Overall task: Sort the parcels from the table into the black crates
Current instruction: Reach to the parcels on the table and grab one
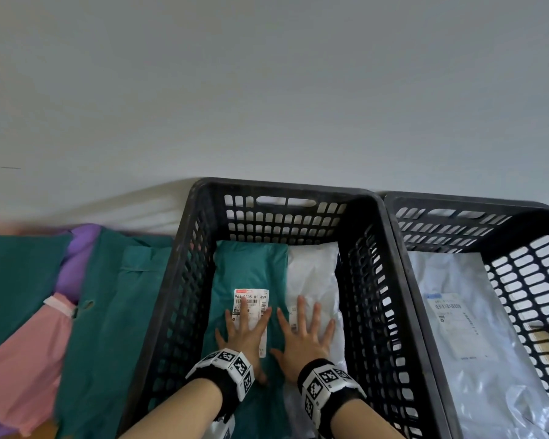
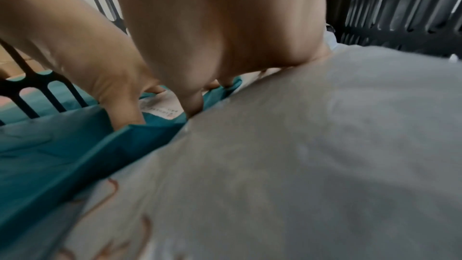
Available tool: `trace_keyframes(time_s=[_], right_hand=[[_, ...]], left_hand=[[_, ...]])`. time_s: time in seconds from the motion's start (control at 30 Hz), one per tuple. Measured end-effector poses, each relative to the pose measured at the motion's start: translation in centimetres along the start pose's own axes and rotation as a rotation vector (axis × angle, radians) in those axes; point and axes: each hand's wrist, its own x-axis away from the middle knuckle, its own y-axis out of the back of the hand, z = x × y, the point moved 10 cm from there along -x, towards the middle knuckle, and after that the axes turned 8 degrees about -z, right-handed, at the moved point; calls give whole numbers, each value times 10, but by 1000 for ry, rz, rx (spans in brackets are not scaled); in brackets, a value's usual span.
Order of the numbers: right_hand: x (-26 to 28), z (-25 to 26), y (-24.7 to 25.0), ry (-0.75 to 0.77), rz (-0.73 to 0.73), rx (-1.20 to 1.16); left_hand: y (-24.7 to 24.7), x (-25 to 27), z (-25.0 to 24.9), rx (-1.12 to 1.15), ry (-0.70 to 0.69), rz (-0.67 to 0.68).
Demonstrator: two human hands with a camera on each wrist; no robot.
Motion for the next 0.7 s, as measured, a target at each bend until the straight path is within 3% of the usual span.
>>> trace_keyframes(time_s=[0.3, 0.7], right_hand=[[1, 0, 3, -11, 14, -21], [17, -8, 47, -32, -32, -303]], left_hand=[[-1, 0, -1, 26, 14, -4], [52, 43, -7, 202, 54, -232]])
